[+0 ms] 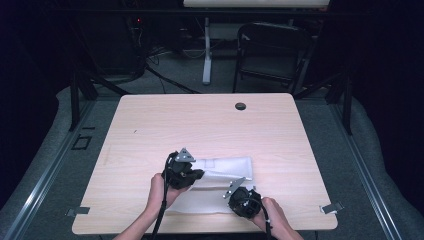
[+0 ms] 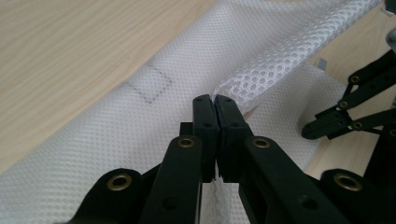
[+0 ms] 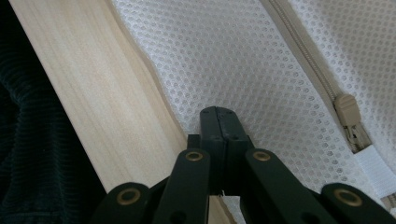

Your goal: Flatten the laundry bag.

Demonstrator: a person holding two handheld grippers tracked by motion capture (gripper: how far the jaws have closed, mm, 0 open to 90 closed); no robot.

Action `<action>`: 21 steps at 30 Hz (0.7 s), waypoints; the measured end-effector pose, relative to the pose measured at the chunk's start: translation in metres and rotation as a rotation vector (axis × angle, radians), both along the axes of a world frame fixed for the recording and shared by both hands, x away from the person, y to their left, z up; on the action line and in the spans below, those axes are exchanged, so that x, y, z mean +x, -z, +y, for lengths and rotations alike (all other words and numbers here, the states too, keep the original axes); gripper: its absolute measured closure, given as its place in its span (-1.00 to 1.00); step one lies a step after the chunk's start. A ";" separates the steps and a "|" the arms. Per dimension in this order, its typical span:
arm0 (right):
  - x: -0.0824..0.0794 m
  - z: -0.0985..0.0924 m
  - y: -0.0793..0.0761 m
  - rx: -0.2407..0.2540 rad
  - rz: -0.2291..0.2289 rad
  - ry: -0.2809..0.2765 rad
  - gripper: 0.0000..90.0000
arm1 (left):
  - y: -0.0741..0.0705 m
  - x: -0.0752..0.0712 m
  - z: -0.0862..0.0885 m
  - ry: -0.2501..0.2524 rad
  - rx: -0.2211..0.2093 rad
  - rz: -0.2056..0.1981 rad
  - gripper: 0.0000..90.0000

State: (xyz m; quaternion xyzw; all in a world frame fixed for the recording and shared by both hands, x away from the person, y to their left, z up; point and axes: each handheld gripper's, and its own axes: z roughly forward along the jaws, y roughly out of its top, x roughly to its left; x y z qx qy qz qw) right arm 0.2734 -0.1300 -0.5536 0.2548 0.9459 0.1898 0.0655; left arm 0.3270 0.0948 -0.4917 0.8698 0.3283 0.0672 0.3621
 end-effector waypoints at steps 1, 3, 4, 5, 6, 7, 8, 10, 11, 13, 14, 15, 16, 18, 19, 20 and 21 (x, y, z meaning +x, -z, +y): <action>0.000 0.000 0.000 0.001 0.007 -0.003 1.00 | -0.002 0.002 0.000 -0.004 0.009 -0.005 0.96; 0.000 0.000 0.000 -0.001 0.008 -0.001 1.00 | -0.007 0.008 -0.002 -0.007 0.021 -0.011 0.96; 0.000 0.000 0.000 -0.004 0.009 -0.003 1.00 | -0.010 0.010 -0.002 -0.009 0.023 -0.021 0.96; 0.000 0.000 0.000 -0.004 0.009 -0.003 1.00 | -0.013 0.013 -0.003 -0.010 0.026 -0.024 0.96; 0.000 0.000 0.000 -0.003 0.013 -0.004 1.00 | -0.015 0.015 -0.003 -0.013 0.029 -0.024 0.96; 0.000 0.000 0.000 0.006 0.020 -0.001 1.00 | -0.017 0.018 -0.004 -0.017 0.035 -0.031 0.97; 0.000 0.000 0.000 0.006 0.020 -0.001 1.00 | -0.020 0.021 -0.005 -0.013 0.043 -0.035 0.97; 0.000 -0.001 0.000 0.011 0.026 0.001 1.00 | -0.024 0.025 -0.007 -0.016 0.055 -0.045 0.97; 0.001 -0.002 0.000 0.010 0.028 -0.005 1.00 | -0.026 0.026 -0.008 -0.017 0.061 -0.049 0.96; 0.001 -0.002 0.000 0.013 0.030 -0.006 1.00 | -0.028 0.029 -0.010 -0.025 0.072 -0.062 0.97; 0.001 -0.002 0.000 0.014 0.031 -0.006 1.00 | -0.029 0.030 -0.011 -0.027 0.075 -0.065 0.96; 0.001 -0.002 0.000 0.013 0.031 -0.007 1.00 | -0.031 0.032 -0.011 -0.028 0.083 -0.069 0.97; 0.001 -0.002 0.000 0.013 0.031 -0.007 1.00 | -0.032 0.033 -0.012 -0.028 0.092 -0.075 0.96; 0.001 -0.002 0.000 0.015 0.035 -0.009 1.00 | -0.034 0.036 -0.014 -0.030 0.097 -0.088 0.97; 0.001 -0.002 0.000 0.016 0.036 -0.009 1.00 | -0.035 0.037 -0.014 -0.036 0.098 -0.095 0.96; 0.001 -0.002 0.000 0.017 0.038 -0.010 1.00 | -0.037 0.039 -0.014 -0.043 0.105 -0.103 0.96; 0.001 -0.002 0.000 0.018 0.042 -0.006 1.00 | -0.038 0.040 -0.014 -0.045 0.110 -0.104 0.97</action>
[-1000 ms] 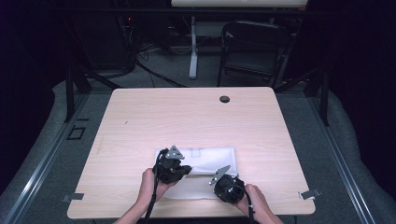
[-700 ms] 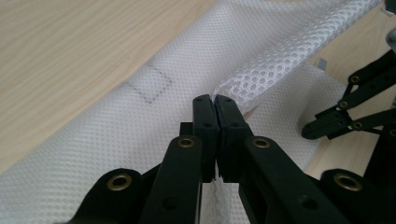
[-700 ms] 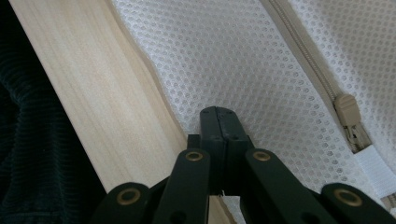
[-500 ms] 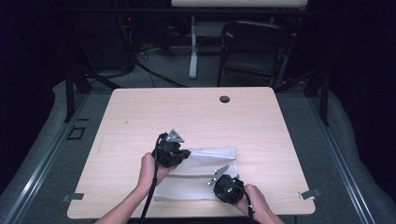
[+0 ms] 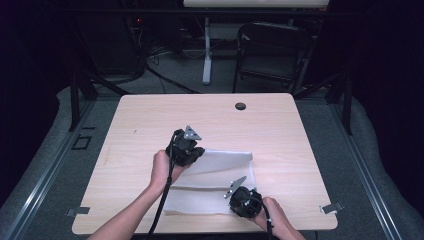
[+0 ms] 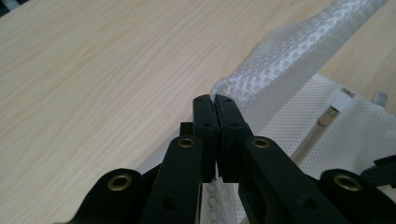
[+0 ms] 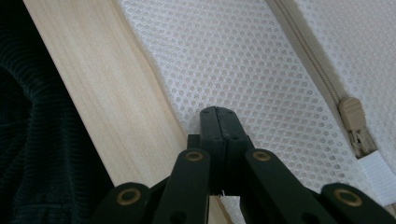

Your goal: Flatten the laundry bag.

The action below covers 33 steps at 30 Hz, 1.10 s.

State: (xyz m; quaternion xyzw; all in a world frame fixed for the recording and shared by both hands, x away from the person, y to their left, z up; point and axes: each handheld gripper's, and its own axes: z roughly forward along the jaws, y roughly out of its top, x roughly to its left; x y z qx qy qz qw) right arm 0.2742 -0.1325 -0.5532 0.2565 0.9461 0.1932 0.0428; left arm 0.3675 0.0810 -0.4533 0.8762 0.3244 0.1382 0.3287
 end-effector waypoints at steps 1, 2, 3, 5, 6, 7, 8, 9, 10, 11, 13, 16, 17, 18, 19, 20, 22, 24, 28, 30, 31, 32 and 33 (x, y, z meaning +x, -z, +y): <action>0.000 0.000 0.000 0.008 0.003 0.000 1.00 | -0.001 0.001 0.000 -0.010 0.004 -0.006 0.97; 0.000 -0.001 0.001 0.014 0.009 0.000 1.00 | -0.003 0.003 0.000 -0.016 0.002 -0.015 0.97; 0.000 -0.001 0.001 0.013 0.008 0.000 1.00 | -0.004 0.005 0.000 -0.020 0.005 -0.016 0.97; 0.000 -0.001 0.001 0.018 0.014 0.002 1.00 | -0.006 0.007 0.001 -0.028 0.012 -0.030 0.97; 0.000 -0.001 0.001 0.020 0.018 0.000 1.00 | -0.008 0.008 0.001 -0.028 0.014 -0.032 0.97; 0.000 -0.001 0.000 0.014 0.019 -0.004 1.00 | -0.009 0.009 0.001 -0.033 0.017 -0.035 0.97; 0.000 -0.001 0.000 0.021 0.023 -0.002 1.00 | -0.010 0.010 0.000 -0.036 0.015 -0.039 0.97; 0.000 -0.001 0.000 0.017 0.025 -0.005 1.00 | -0.011 0.010 0.001 -0.033 0.022 -0.042 0.97; 0.000 -0.001 0.000 0.018 0.028 -0.006 1.00 | -0.012 0.011 0.000 -0.037 0.020 -0.044 0.97; -0.001 -0.001 0.001 0.025 0.032 -0.005 1.00 | -0.013 0.012 0.000 -0.036 0.025 -0.048 0.97; -0.001 -0.001 0.001 0.025 0.039 -0.009 1.00 | -0.015 0.014 0.000 -0.039 0.025 -0.057 0.97; -0.001 -0.002 0.001 0.033 0.052 -0.010 1.00 | -0.016 0.018 -0.001 -0.044 0.021 -0.062 0.97; 0.000 -0.002 0.000 0.036 0.065 -0.012 1.00 | -0.016 0.019 -0.001 -0.046 0.021 -0.063 0.97; 0.001 -0.003 0.001 0.034 0.066 -0.015 1.00 | -0.017 0.020 -0.001 -0.048 0.017 -0.064 0.97; 0.001 -0.003 0.001 0.032 0.066 -0.017 1.00 | -0.017 0.022 -0.002 -0.051 0.014 -0.069 0.97; 0.001 -0.004 0.001 0.044 0.074 -0.014 1.00 | -0.017 0.024 -0.002 -0.052 0.009 -0.070 0.97; 0.001 -0.004 0.001 0.043 0.079 -0.017 1.00 | -0.016 0.026 -0.002 -0.054 -0.007 -0.072 0.96; 0.002 -0.004 0.001 0.034 0.074 -0.020 1.00 | -0.016 0.030 -0.001 -0.061 -0.013 -0.076 0.96; 0.001 -0.004 0.001 0.051 0.082 -0.013 1.00 | -0.014 0.038 -0.002 -0.075 -0.028 -0.076 0.96; 0.001 -0.004 0.001 0.055 0.081 -0.013 1.00 | -0.013 0.041 -0.003 -0.085 -0.029 -0.078 0.96; 0.001 -0.004 0.001 0.055 0.080 -0.013 1.00 | -0.013 0.043 -0.003 -0.085 -0.030 -0.077 0.96; 0.001 -0.004 0.001 0.055 0.079 -0.014 1.00 | -0.012 0.045 -0.003 -0.090 -0.035 -0.076 0.96; 0.001 -0.004 0.001 0.054 0.079 -0.014 1.00 | -0.012 0.047 -0.004 -0.095 -0.037 -0.074 0.96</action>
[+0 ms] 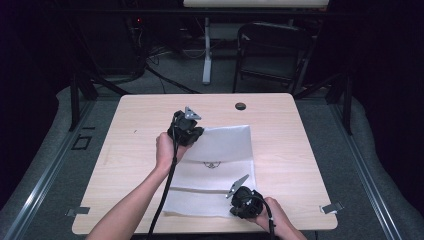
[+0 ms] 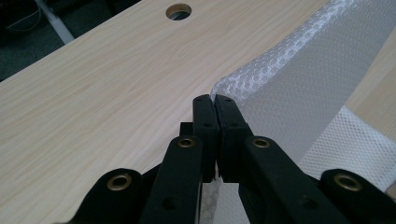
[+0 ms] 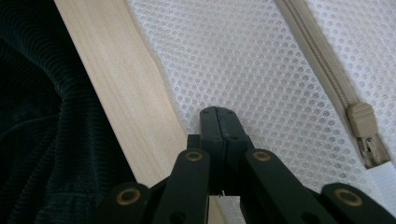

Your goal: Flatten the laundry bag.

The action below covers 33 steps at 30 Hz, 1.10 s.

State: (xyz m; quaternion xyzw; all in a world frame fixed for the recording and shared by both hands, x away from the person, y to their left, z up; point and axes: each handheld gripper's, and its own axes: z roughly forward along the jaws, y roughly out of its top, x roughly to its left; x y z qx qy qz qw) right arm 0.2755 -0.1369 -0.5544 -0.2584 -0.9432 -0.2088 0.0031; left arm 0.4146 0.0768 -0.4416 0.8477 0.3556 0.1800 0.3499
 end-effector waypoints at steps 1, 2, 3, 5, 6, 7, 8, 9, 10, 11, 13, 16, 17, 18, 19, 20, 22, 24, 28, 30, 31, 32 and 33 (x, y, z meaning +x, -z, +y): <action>0.000 0.000 0.000 -0.001 -0.001 0.000 1.00 | 0.001 0.002 -0.001 -0.002 0.001 -0.004 0.96; 0.000 0.000 0.000 -0.002 -0.002 -0.001 1.00 | 0.002 0.005 -0.002 -0.009 0.008 -0.006 0.96; 0.000 0.000 0.000 -0.003 -0.002 -0.001 1.00 | 0.002 0.006 -0.002 -0.010 0.008 -0.006 0.96; 0.000 0.000 0.000 -0.001 -0.002 0.004 1.00 | 0.003 0.011 -0.003 -0.019 0.008 -0.003 0.96; 0.000 0.000 -0.001 -0.009 -0.004 -0.001 1.00 | 0.004 0.013 -0.003 -0.025 0.006 -0.001 0.96; -0.001 0.001 0.001 0.008 -0.001 0.007 1.00 | 0.004 0.015 -0.004 -0.029 0.008 -0.003 0.96; -0.001 0.000 0.001 0.007 0.000 0.005 1.00 | 0.005 0.016 -0.004 -0.033 0.006 -0.004 0.96; 0.000 0.000 0.000 -0.009 -0.004 -0.003 1.00 | 0.005 0.018 -0.004 -0.037 0.006 -0.007 0.96; -0.001 0.000 0.000 -0.003 -0.002 0.001 1.00 | 0.005 0.019 -0.005 -0.040 0.004 -0.009 0.96; 0.000 0.000 -0.002 -0.040 -0.003 -0.023 1.00 | 0.005 0.020 -0.005 -0.046 0.004 -0.008 0.96; -0.001 0.000 -0.002 -0.020 0.009 -0.019 1.00 | 0.005 0.022 -0.006 -0.048 0.010 -0.014 0.96; -0.002 0.000 -0.001 -0.013 0.017 -0.017 1.00 | 0.006 0.024 -0.008 -0.053 0.015 -0.010 0.96; -0.003 0.000 -0.001 -0.018 0.023 -0.021 1.00 | 0.007 0.025 -0.008 -0.056 0.011 -0.012 0.95; -0.003 0.001 -0.001 -0.015 0.017 -0.023 1.00 | 0.008 0.026 -0.008 -0.059 0.013 -0.009 0.95; -0.004 0.001 -0.001 -0.017 0.014 -0.028 1.00 | 0.009 0.027 -0.009 -0.062 0.010 -0.009 0.95; -0.004 0.001 -0.001 -0.023 0.015 -0.033 1.00 | 0.011 0.028 -0.010 -0.066 0.011 -0.010 0.95; -0.004 0.001 -0.001 -0.022 0.018 -0.042 1.00 | 0.014 0.032 -0.010 -0.072 0.009 -0.005 0.95; -0.004 0.001 -0.001 -0.011 0.021 -0.036 1.00 | 0.016 0.036 -0.012 -0.084 0.011 -0.012 0.95; -0.005 0.001 -0.001 -0.006 0.026 -0.032 1.00 | 0.019 0.043 -0.015 -0.107 0.018 -0.025 0.94; -0.004 0.001 -0.001 -0.009 0.026 -0.040 1.00 | 0.020 0.047 -0.016 -0.112 0.021 -0.024 0.94; -0.004 0.001 -0.001 -0.007 0.026 -0.039 1.00 | 0.022 0.048 -0.016 -0.114 0.019 -0.023 0.93; -0.005 0.001 -0.001 -0.003 0.020 -0.032 1.00 | 0.023 0.050 -0.017 -0.116 0.022 -0.024 0.93; -0.005 0.001 0.000 0.001 0.022 -0.029 1.00 | 0.024 0.051 -0.017 -0.118 0.017 -0.020 0.93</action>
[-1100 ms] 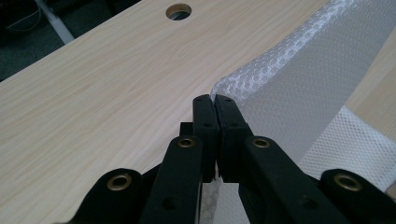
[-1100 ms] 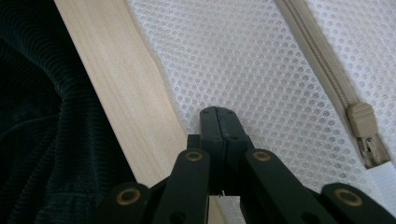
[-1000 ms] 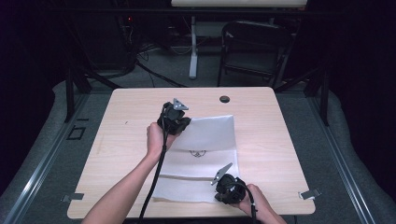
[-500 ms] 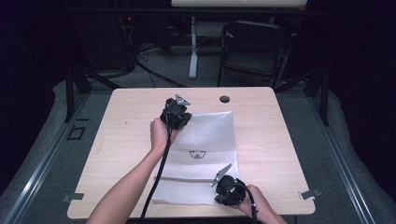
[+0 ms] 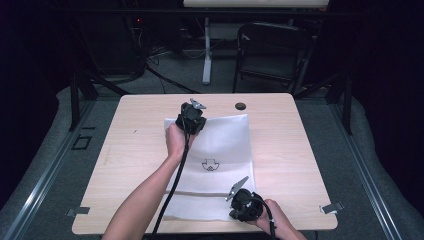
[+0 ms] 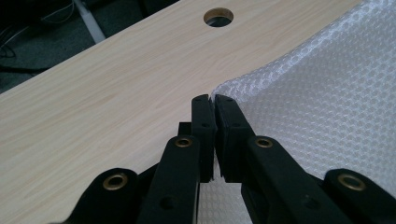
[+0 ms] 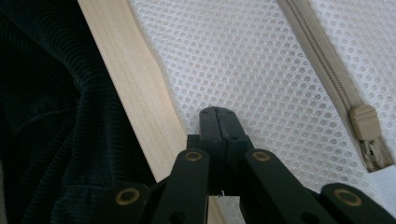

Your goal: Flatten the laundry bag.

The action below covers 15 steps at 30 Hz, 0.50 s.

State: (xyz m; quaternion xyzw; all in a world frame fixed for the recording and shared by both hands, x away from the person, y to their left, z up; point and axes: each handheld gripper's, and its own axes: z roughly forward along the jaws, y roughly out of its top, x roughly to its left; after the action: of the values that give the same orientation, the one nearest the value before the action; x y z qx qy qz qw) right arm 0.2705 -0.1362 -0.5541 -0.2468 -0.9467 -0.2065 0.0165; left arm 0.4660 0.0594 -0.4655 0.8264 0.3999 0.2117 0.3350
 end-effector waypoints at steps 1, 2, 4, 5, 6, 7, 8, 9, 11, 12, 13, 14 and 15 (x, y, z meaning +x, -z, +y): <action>0.000 0.000 0.000 0.004 0.000 0.002 1.00 | 0.001 0.001 0.000 -0.003 -0.005 0.003 0.92; 0.000 0.000 0.000 0.004 -0.001 0.002 1.00 | 0.003 0.003 -0.001 -0.011 -0.002 0.000 0.92; -0.001 0.000 0.003 0.033 0.000 0.015 1.00 | 0.005 0.005 -0.001 -0.010 -0.010 0.016 0.90; -0.001 0.000 0.002 0.031 -0.002 0.015 1.00 | 0.006 0.006 -0.001 -0.017 -0.013 0.016 0.88; -0.001 0.000 0.003 0.034 0.000 0.016 1.00 | 0.007 0.007 -0.001 -0.017 -0.022 0.019 0.87; -0.001 0.000 0.002 0.032 0.001 0.015 1.00 | 0.007 0.008 0.000 -0.017 -0.034 0.021 0.84; 0.000 0.000 0.001 0.012 -0.003 0.004 1.00 | 0.008 0.009 0.000 -0.020 -0.040 0.019 0.81; 0.000 -0.001 0.000 0.000 -0.005 -0.004 1.00 | 0.008 0.009 0.001 -0.022 -0.049 0.014 0.76; 0.000 0.000 0.001 0.009 -0.004 0.000 1.00 | 0.007 0.010 0.001 -0.015 -0.052 0.020 0.70; 0.000 0.000 0.001 0.006 -0.006 -0.004 1.00 | 0.008 0.010 0.002 -0.014 -0.060 0.018 0.67; 0.000 0.000 0.000 -0.002 -0.012 -0.004 1.00 | 0.008 0.010 0.002 -0.015 -0.058 0.016 0.64; 0.000 0.000 0.000 -0.003 -0.012 -0.003 1.00 | 0.007 0.011 0.002 -0.014 -0.057 0.018 0.59; 0.000 -0.001 0.000 -0.002 -0.011 -0.004 1.00 | 0.007 0.011 0.002 -0.013 -0.066 0.019 0.55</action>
State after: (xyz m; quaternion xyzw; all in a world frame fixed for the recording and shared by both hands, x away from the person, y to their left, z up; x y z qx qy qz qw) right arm 0.2702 -0.1368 -0.5543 -0.2440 -0.9474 -0.2067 0.0115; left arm 0.4771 0.0618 -0.4729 0.8144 0.4151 0.1925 0.3570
